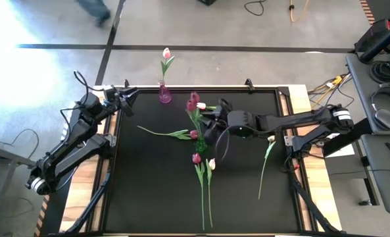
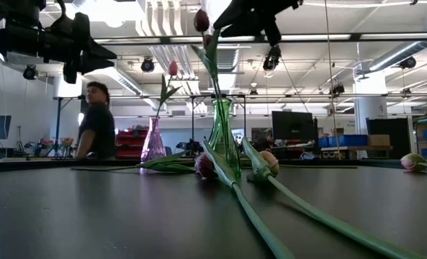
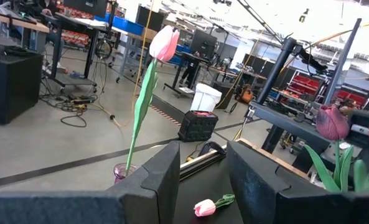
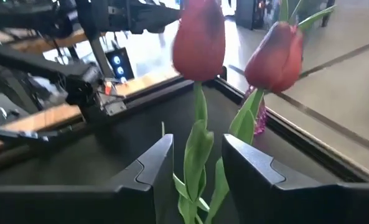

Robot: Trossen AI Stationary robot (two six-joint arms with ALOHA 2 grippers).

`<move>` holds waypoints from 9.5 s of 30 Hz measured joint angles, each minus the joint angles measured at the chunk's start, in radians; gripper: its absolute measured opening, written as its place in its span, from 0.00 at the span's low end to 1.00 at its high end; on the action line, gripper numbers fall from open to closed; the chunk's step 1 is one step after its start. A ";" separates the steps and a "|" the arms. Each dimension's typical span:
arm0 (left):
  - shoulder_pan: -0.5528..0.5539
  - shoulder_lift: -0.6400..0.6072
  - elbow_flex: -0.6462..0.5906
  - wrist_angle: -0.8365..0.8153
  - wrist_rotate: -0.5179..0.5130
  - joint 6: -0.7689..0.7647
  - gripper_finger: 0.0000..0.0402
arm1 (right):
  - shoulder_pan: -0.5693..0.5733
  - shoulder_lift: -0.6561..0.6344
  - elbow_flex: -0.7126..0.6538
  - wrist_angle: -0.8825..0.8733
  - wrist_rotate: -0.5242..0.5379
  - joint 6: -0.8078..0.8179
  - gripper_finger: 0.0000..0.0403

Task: Sort flowers into vase by color
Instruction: Put the pink flower into the violet vase

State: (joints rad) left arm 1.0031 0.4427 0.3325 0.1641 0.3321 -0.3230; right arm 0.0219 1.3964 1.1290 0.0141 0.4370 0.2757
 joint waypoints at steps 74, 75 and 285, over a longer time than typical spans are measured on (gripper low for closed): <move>-0.027 0.169 0.016 -0.068 0.210 0.015 0.00 | -0.192 -0.339 -0.431 -1.179 -0.514 1.170 0.34; -0.027 0.173 0.016 -0.065 0.210 0.015 0.00 | -0.192 -0.333 -0.434 -1.176 -0.498 1.182 0.36; -0.117 0.617 0.739 -0.071 0.463 0.116 0.25 | -0.378 0.595 1.214 -0.096 -0.718 -0.289 0.03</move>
State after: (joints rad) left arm 0.8864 1.0595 1.0718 0.0934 0.7955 -0.2067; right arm -0.3562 1.9911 2.3431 -0.0823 -0.2812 -0.0133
